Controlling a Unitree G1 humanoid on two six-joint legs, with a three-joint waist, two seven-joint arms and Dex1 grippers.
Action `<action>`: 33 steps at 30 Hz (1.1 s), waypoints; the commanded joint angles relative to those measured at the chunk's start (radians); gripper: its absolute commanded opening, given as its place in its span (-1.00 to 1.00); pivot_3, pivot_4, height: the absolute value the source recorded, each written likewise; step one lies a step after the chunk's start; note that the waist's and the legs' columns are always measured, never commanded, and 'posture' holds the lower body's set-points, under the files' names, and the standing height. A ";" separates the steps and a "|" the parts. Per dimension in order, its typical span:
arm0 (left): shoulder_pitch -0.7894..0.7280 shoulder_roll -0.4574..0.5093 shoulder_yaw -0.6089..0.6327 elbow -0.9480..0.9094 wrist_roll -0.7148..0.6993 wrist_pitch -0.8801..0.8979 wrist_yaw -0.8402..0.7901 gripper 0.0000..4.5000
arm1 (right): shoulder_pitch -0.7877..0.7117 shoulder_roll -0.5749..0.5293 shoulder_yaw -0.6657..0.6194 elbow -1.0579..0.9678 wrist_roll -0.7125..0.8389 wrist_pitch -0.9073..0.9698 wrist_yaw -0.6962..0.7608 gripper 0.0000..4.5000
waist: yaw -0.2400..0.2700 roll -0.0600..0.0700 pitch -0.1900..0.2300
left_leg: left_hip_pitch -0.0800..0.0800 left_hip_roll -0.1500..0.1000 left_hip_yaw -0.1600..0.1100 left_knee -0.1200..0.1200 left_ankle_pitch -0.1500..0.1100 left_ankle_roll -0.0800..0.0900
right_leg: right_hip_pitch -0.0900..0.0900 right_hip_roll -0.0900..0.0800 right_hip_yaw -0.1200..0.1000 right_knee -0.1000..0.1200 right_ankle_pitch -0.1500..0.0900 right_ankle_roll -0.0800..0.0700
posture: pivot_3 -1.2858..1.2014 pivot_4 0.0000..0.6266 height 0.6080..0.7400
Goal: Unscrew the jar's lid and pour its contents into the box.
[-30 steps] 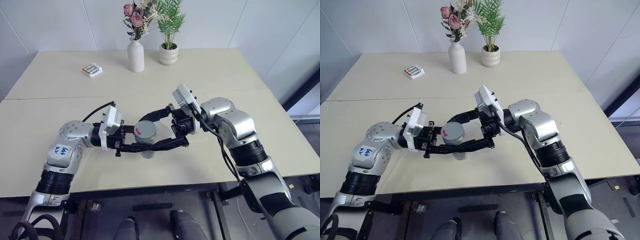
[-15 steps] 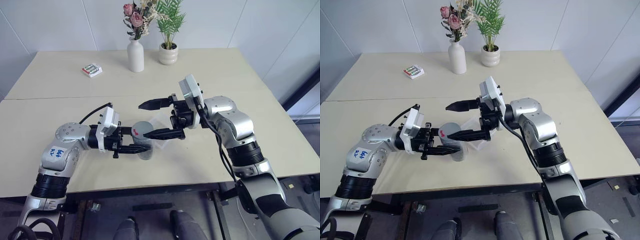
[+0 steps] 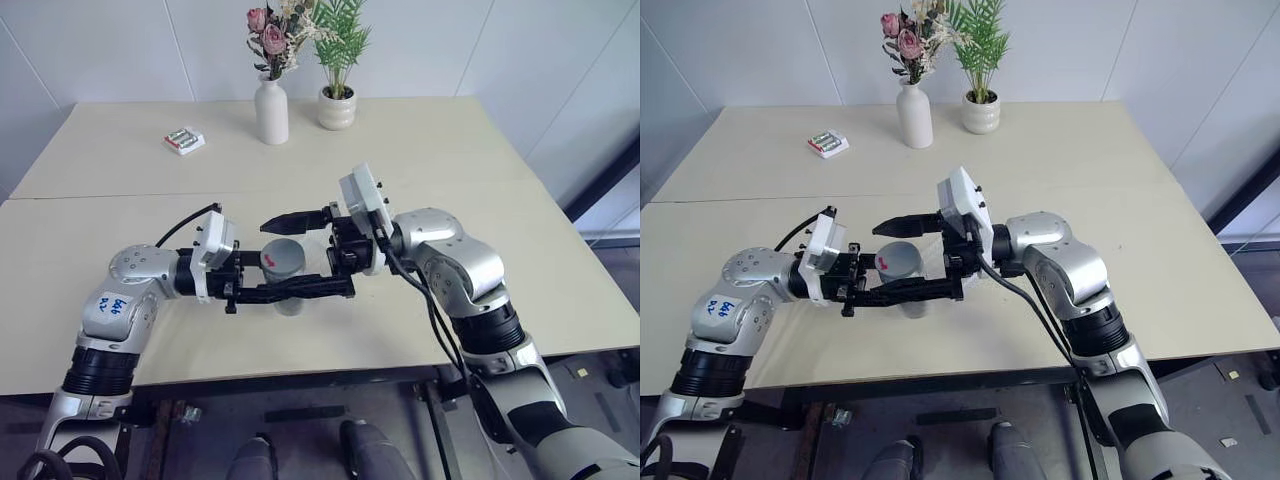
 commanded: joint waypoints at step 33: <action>0.023 0.008 0.019 -0.030 -0.004 -0.044 0.033 -0.09 | -0.008 -0.059 -0.078 0.084 -0.055 -0.017 -0.120 0.99 | -0.002 0.000 0.000 | 0.000 0.000 0.000 0.000 0.000 0.000 | 0.000 0.000 0.000 0.000 0.000 0.000 | 0.03 -0.52 1.00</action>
